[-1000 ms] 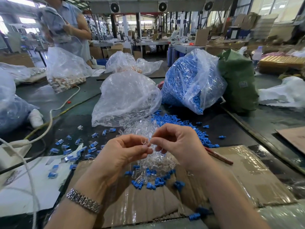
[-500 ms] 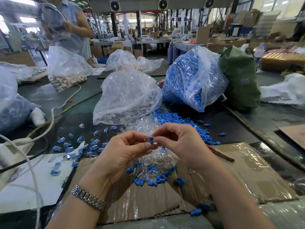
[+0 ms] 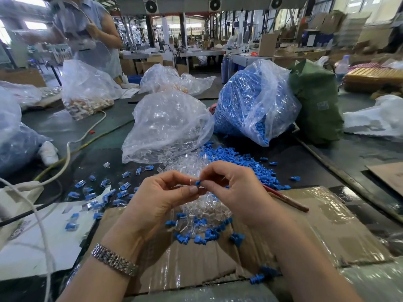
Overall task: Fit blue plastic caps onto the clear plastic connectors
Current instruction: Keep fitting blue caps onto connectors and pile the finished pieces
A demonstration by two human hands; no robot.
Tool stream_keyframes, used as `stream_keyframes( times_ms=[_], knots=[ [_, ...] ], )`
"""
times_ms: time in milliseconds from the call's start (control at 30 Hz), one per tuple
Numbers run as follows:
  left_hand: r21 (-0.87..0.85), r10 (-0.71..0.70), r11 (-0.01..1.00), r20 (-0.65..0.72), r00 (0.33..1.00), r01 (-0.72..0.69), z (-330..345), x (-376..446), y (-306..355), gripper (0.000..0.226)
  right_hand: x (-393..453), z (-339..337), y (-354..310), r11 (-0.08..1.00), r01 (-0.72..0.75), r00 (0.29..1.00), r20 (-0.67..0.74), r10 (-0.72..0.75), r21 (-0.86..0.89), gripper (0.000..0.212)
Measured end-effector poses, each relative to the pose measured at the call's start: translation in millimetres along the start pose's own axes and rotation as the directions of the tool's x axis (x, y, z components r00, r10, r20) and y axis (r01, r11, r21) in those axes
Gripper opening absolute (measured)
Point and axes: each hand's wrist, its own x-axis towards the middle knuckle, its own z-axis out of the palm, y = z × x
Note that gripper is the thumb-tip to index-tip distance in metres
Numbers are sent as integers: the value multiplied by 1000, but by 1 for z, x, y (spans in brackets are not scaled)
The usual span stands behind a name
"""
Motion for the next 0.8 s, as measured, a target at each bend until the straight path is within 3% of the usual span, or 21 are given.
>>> stream_keyframes(
  times_ms=[233, 333, 367, 433, 467, 533, 600, 800],
  knots=[
    [-7, -17, 1000, 0, 1000, 17, -1, 2, -2, 18, 0, -3, -2, 998, -59, 998, 23, 59, 5, 14],
    [-94, -49, 994, -23, 999, 47, -2, 3, -1, 17, 2, -15, 6, 958, -193, 979, -103, 175, -211, 21],
    [-136, -60, 989, -44, 997, 54, -2, 4, 0, 18, 2, -21, 11, 879, -299, 952, -174, 250, -371, 30],
    [-204, -71, 977, -68, 995, 56, -4, 5, -1, 23, 0, -31, 19, 592, -531, 839, -282, 465, -606, 56],
    [-220, -72, 974, -71, 995, 55, -4, 5, -1, 26, -2, -34, 22, 476, -599, 772, -304, 558, -644, 67],
    [-229, -70, 972, -74, 995, 51, -6, 6, -1, 30, -4, -37, 28, 393, -639, 700, -287, 655, -662, 69],
    [-240, -67, 970, -81, 994, 46, -9, 6, -2, 33, -4, -38, 30, 403, -611, 716, -260, 647, -681, 48],
    [-241, -47, 970, -117, 992, 17, -14, 9, -6, 20, -1, -37, 22, 536, -559, 809, -275, 519, -633, 31]
  ],
)
